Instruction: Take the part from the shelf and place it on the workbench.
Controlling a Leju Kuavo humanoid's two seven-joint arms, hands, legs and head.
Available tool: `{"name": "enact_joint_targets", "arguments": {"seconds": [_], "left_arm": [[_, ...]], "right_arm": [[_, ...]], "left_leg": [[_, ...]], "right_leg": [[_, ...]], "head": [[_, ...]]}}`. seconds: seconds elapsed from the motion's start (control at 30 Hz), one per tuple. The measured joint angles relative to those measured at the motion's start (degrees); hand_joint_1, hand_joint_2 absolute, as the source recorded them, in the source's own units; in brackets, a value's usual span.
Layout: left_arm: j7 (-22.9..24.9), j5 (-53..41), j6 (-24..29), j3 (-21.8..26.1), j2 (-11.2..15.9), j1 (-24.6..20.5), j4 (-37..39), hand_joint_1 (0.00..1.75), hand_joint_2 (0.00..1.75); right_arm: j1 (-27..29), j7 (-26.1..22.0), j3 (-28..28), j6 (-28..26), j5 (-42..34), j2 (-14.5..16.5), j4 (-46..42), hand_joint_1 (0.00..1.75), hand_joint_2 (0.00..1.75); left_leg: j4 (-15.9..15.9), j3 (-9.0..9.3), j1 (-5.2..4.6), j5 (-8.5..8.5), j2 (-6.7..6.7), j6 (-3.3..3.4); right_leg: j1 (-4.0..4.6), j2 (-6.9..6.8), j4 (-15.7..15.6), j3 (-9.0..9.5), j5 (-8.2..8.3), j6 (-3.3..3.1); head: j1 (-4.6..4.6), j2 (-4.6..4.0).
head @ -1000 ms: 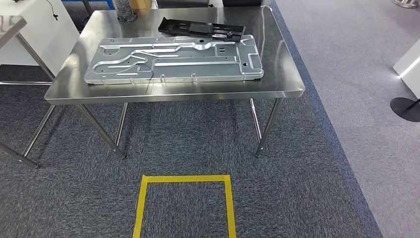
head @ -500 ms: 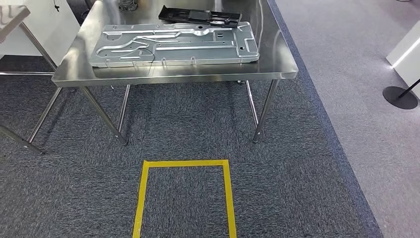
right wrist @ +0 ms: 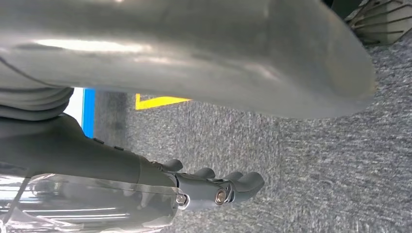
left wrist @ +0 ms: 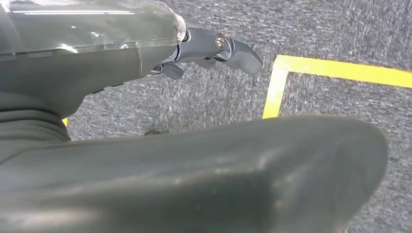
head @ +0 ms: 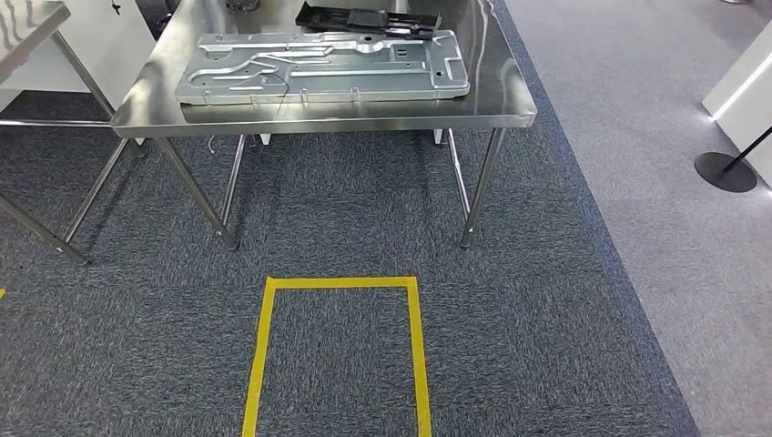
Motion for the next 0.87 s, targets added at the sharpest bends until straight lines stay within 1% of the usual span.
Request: {"name": "enact_joint_targets", "arguments": {"seconds": [0.03, 0.07, 0.1, 0.13, 0.17, 0.23, 0.27, 0.3, 0.33, 0.37, 0.4, 0.43, 0.47, 0.5, 0.53, 0.63, 0.67, 0.73, 0.77, 0.8, 0.83, 0.87], "left_arm": [[0.2, -0.1, 0.1, 0.0, 0.0, -0.1, 0.0, 0.00, 0.00], [0.3, -0.1, 0.1, 0.0, 0.0, -0.1, 0.0, 0.00, 0.00], [0.4, -0.2, 0.1, 0.0, 0.0, 0.0, 0.0, 0.00, 0.00], [0.6, -0.3, 0.2, 0.0, 0.0, 0.0, 0.0, 0.00, 0.00], [0.8, -0.3, 0.3, 0.0, 0.0, 0.0, 0.0, 0.00, 0.00], [1.2, -0.3, 0.6, 0.0, 0.1, 0.0, 0.0, 0.00, 0.00], [1.4, -0.3, 0.7, 0.0, 0.2, 0.0, 0.0, 0.00, 0.00], [1.6, -0.2, 0.8, 0.0, 0.2, 0.0, 0.0, 0.00, 0.00], [1.8, -0.1, 0.8, 0.0, 0.2, 0.1, 0.0, 0.00, 0.00], [2.0, 0.0, 0.8, 0.0, 0.2, 0.1, 0.0, 0.00, 0.00], [2.1, 0.1, 0.8, 0.0, 0.2, 0.1, 0.0, 0.00, 0.00], [2.2, 0.2, 0.8, 0.0, 0.1, 0.0, 0.0, 0.00, 0.00], [2.2, 0.2, 0.8, 0.0, 0.1, 0.0, 0.0, 0.00, 0.00], [2.3, 0.3, 0.8, 0.0, 0.0, 0.0, 0.0, 0.00, 0.00], [2.3, 0.3, 0.8, 0.0, 0.0, 0.0, 0.1, 0.00, 0.00], [2.5, 0.3, 0.8, 0.0, 0.0, 0.0, 0.1, 0.00, 0.00], [2.5, 0.3, 0.8, 0.0, 0.0, 0.0, 0.1, 0.00, 0.44], [2.6, 0.3, 0.8, 0.0, 0.0, 0.0, 0.1, 0.00, 1.31], [2.6, 0.3, 0.8, 0.0, 0.0, 0.0, 0.1, 0.00, 1.75], [2.6, 0.3, 0.9, 0.0, 0.0, 0.0, 0.1, 0.00, 1.75], [2.7, 0.3, 0.9, 0.0, 0.0, 0.0, 0.1, 0.00, 1.75], [2.7, 0.2, 0.9, 0.1, 0.0, 0.0, 0.1, 0.00, 1.75]], "right_arm": [[0.0, 0.1, -0.1, -0.1, 0.0, 0.0, 0.0, 0.00, 0.00], [0.0, 0.3, -0.2, -0.1, -0.1, 0.0, 0.0, 0.00, 0.00], [-0.1, 0.5, -0.4, -0.1, -0.1, 0.0, 0.0, 0.00, 0.00], [-0.1, 0.9, -0.6, -0.1, -0.1, 0.0, 0.0, 0.00, 0.00], [0.0, 1.4, -0.7, 0.0, -0.1, 0.0, 0.0, 0.00, 0.00], [0.0, 2.3, -0.8, 0.4, -0.1, 0.1, 0.1, 0.00, 0.00], [0.1, 2.7, -0.8, 0.7, -0.1, 0.1, 0.1, 0.00, 0.00], [0.1, 2.9, -0.8, 1.0, 0.0, 0.1, 0.2, 0.00, 0.00], [0.2, 3.1, -0.9, 1.3, 0.0, 0.1, 0.2, 0.00, 0.00], [0.2, 3.3, -0.9, 1.6, 0.0, 0.1, 0.2, 0.00, 0.44], [0.1, 3.5, -0.9, 1.8, 0.1, 0.1, 0.2, 0.00, 0.87], [0.1, 3.6, -0.9, 2.0, 0.1, 0.1, 0.2, 0.00, 1.31], [0.0, 3.7, -0.9, 2.2, 0.2, 0.1, 0.2, 0.00, 1.75], [-0.1, 3.8, -0.9, 2.3, 0.1, 0.0, 0.2, 0.00, 1.75], [-0.1, 3.8, -1.0, 2.5, 0.1, 0.0, 0.2, 0.00, 1.75], [0.0, 4.0, -1.3, 3.1, 0.1, 0.0, 0.2, 0.00, 1.75], [0.0, 4.1, -1.3, 3.1, 0.1, 0.0, 0.2, 0.00, 1.75], [-0.1, 4.3, -1.4, 3.1, 0.1, -0.1, 0.2, 0.00, 1.75], [-0.1, 4.2, -1.4, 3.0, 0.1, -0.1, 0.2, 0.00, 1.31], [-0.2, 4.0, -1.5, 3.0, 0.1, -0.1, 0.2, 0.00, 0.87], [-0.2, 3.6, -1.5, 3.0, 0.0, -0.1, 0.2, 0.00, 0.87], [-0.2, 3.4, -1.6, 3.0, -0.1, -0.1, 0.2, 0.00, 0.58]], "left_leg": [[-1.6, 0.67, -0.14, -0.61, 0.00, 0.24], [-1.9, 0.49, -0.14, -0.52, 0.04, 0.62], [-2.0, 0.21, -0.14, -0.19, 0.10, 1.03], [-2.0, -0.07, -0.12, 0.17, 0.16, 1.49], [-2.2, -0.39, -0.13, 0.56, 0.23, 1.93], [-2.0, -1.20, -0.44, 1.07, 0.29, 2.44], [-1.8, -1.59, -0.62, 1.22, 0.31, 2.55], [-1.6, -1.94, -0.78, 1.31, 0.31, 2.59], [-1.3, -2.19, -0.92, 1.34, 0.29, 2.61], [-1.0, -2.35, -1.05, 1.32, 0.26, 2.61], [-0.9, -2.37, -1.15, 1.29, 0.23, 2.59], [-0.7, -2.42, -1.27, 1.28, 0.24, 2.52], [-0.6, -2.54, -1.31, 1.29, 0.25, 2.37], [-0.5, -2.70, -1.29, 1.33, 0.28, 2.17], [-0.5, -2.88, -1.28, 1.39, 0.32, 1.93], [-0.4, -3.06, -1.27, 1.44, 0.33, 1.87], [-0.3, -3.11, -1.26, 1.43, 0.33, 1.91], [-0.3, -3.14, -1.20, 1.48, 0.32, 1.75], [-0.4, -3.15, -1.19, 1.51, 0.32, 1.69], [-0.4, -3.16, -1.19, 1.54, 0.31, 1.62], [-0.4, -3.17, -1.18, 1.58, 0.30, 1.56], [-0.4, -3.17, -1.18, 1.60, 0.30, 1.53]], "right_leg": [[0.01, -0.04, 0.0, -0.14, 0.36, 0.39], [-0.05, -0.05, 0.1, -0.31, 0.65, 0.78], [-0.17, -0.02, 0.4, -0.61, 0.47, 1.12], [-0.26, 0.04, 1.6, -1.22, -0.49, 1.41], [-0.36, 0.12, 4.2, -2.37, -2.30, 1.64], [-0.50, 0.23, 12.3, -5.71, -6.96, 1.95], [-0.53, 0.27, 16.0, -7.11, -8.49, 2.02], [-0.52, 0.28, 17.8, -7.60, -8.89, 2.00], [-0.47, 0.29, 17.1, -6.83, -8.10, 1.85], [-0.36, 0.29, 14.1, -4.98, -6.47, 1.57], [-0.17, 0.29, 9.7, -2.44, -4.64, 1.06], [0.05, 0.27, 5.5, -0.09, -3.34, 0.48], [0.26, 0.26, 2.4, 1.44, -2.57, -0.02], [0.45, 0.25, 0.7, 2.17, -2.35, -0.38], [0.55, 0.24, 0.3, 2.22, -2.38, -0.50], [0.52, 0.27, 0.0, 2.06, -2.06, -0.16], [0.51, 0.28, 0.0, 2.03, -2.04, -0.07], [0.59, 0.29, 0.0, 2.02, -2.06, -0.18], [0.59, 0.29, 0.1, 2.00, -2.06, -0.24], [0.60, 0.29, 0.2, 1.98, -2.06, -0.31], [0.60, 0.27, 0.2, 1.95, -2.05, -0.35], [0.60, 0.27, 0.2, 1.93, -2.04, -0.38]], "head": [[0.01, 0.00], [0.01, 0.00], [0.01, 0.00], [0.01, 0.00], [0.01, 0.00], [0.01, 0.00], [0.01, 0.00], [0.01, 0.00], [0.01, 0.00], [0.01, 0.00], [0.01, 0.00], [0.01, 0.00], [0.01, 0.00], [0.01, 0.00], [0.01, 0.00], [0.01, 0.00], [0.01, 0.00], [0.01, 0.00], [0.01, 0.00], [0.01, 0.00], [0.01, 0.00], [0.01, 0.00]]}}
